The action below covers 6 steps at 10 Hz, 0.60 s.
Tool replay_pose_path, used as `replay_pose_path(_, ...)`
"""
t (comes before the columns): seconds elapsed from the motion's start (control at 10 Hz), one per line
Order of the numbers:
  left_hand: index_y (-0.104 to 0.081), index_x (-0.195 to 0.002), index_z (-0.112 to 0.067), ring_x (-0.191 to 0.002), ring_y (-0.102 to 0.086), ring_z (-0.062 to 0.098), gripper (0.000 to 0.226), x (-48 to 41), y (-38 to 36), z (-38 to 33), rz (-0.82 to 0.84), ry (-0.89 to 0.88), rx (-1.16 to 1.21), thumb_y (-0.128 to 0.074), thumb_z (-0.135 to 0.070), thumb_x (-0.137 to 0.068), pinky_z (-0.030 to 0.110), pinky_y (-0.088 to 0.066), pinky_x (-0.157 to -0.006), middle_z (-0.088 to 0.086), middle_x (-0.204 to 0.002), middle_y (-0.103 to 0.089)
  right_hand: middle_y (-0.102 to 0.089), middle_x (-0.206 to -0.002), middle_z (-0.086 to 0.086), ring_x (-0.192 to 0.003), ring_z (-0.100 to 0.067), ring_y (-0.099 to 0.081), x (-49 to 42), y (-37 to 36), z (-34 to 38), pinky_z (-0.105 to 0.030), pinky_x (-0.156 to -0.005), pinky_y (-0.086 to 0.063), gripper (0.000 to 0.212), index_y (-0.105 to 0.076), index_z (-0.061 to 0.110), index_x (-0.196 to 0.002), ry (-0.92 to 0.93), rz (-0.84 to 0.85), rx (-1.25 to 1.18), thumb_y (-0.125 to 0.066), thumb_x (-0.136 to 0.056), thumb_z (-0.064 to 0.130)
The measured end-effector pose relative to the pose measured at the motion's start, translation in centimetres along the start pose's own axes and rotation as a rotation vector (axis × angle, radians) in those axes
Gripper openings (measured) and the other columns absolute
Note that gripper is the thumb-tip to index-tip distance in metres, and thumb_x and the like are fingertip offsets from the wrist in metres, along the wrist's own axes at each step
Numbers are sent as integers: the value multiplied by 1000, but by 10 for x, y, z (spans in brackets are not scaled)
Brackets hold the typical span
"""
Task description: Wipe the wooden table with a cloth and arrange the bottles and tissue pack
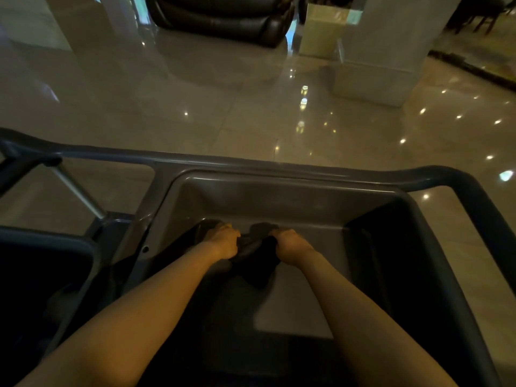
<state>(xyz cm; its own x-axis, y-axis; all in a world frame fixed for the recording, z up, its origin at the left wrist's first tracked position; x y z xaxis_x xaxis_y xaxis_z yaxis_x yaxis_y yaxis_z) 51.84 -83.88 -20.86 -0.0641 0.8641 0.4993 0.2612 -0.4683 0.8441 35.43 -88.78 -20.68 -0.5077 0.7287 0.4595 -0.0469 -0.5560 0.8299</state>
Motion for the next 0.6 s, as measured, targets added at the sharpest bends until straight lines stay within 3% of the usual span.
replay_pose_path(0.2,-54,-128,-15,-122,-50,30,40,8,17,-8,10,0,2,-50,-15,-88,36,-43,-101,13,-135,-51,-49,-138,-18,-125,-33,-49,4,21,3,-41,-103,-43,44,-47,9,-132,-38,54,-3,-50,-89,10)
replay_pose_path(0.4,-53,-128,-8,-117,-54,30,39,35,55,-15,61,-47,-89,-48,-19,-92,35,-44,-96,15,-131,-55,-52,-134,-13,-117,-28,-54,56,92,19,-32,-92,-44,42,-48,13,-131,11,78,20,-54,-92,27)
replay_pose_path(0.5,-50,-131,-6,-119,-53,30,42,52,79,-20,58,-63,-101,-47,-24,-94,38,-44,-100,15,-134,-53,-45,-143,-12,-129,-28,-46,95,142,33,-36,-105,-39,52,-39,15,-140,42,64,110,-54,-93,28)
replay_pose_path(0.6,-54,-126,-5,-117,-54,31,41,68,109,-25,-3,-40,-103,-49,-29,-93,40,-44,-100,15,-130,-56,-47,-142,-11,-127,-26,-47,151,195,60,-32,-102,-39,54,-38,17,-141,54,-41,210,-54,-93,35)
Point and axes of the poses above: each hand's wrist, its own x-axis away from the middle knuckle, its own y-axis out of the back of the hand, z = x × y, the point moved 2 cm from there along -x, towards the middle knuckle
